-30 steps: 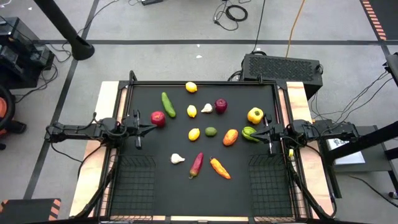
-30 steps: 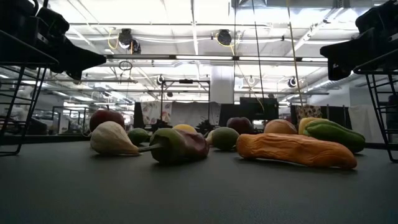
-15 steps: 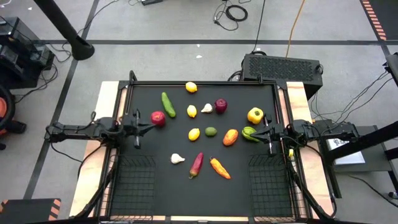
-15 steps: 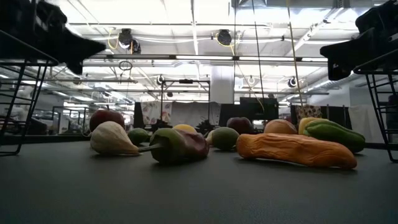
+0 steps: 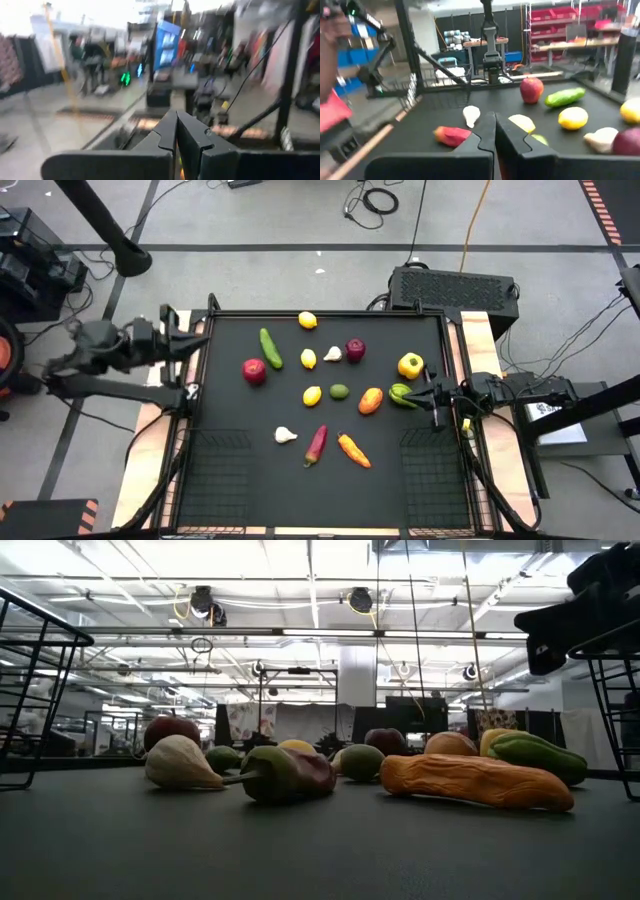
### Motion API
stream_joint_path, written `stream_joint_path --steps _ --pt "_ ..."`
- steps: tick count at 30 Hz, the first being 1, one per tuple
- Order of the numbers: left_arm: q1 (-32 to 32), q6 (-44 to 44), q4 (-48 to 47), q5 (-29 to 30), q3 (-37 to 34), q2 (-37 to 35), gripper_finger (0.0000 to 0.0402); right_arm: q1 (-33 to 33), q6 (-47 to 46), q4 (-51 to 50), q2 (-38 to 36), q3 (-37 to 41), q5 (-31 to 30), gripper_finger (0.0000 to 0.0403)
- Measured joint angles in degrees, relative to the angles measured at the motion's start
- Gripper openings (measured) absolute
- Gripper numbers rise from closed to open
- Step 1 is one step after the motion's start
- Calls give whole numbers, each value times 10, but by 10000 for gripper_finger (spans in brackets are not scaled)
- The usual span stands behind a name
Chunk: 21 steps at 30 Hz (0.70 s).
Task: Sort produce into baskets
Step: Put the bottom garlic into the bottom left basket
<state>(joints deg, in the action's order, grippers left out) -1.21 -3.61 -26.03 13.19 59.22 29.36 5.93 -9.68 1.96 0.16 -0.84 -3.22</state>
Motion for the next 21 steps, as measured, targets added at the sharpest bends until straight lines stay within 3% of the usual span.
stream_joint_path --steps 4,8,12,16,21 --pt "0 -3 -46 21 69 60 13 0 -91 0 0 0 -1 0" --pt "0 3 -63 6 75 95 13 0 -100 2 0 0 -1 0" --pt "0 45 -143 4 75 126 13 0 -122 3 0 0 -7 0" --pt "0 99 -197 3 56 159 13 0 -130 -1 4 0 -17 0" --pt "0 123 -167 4 -2 189 13 0 -157 2 14 0 -18 0"
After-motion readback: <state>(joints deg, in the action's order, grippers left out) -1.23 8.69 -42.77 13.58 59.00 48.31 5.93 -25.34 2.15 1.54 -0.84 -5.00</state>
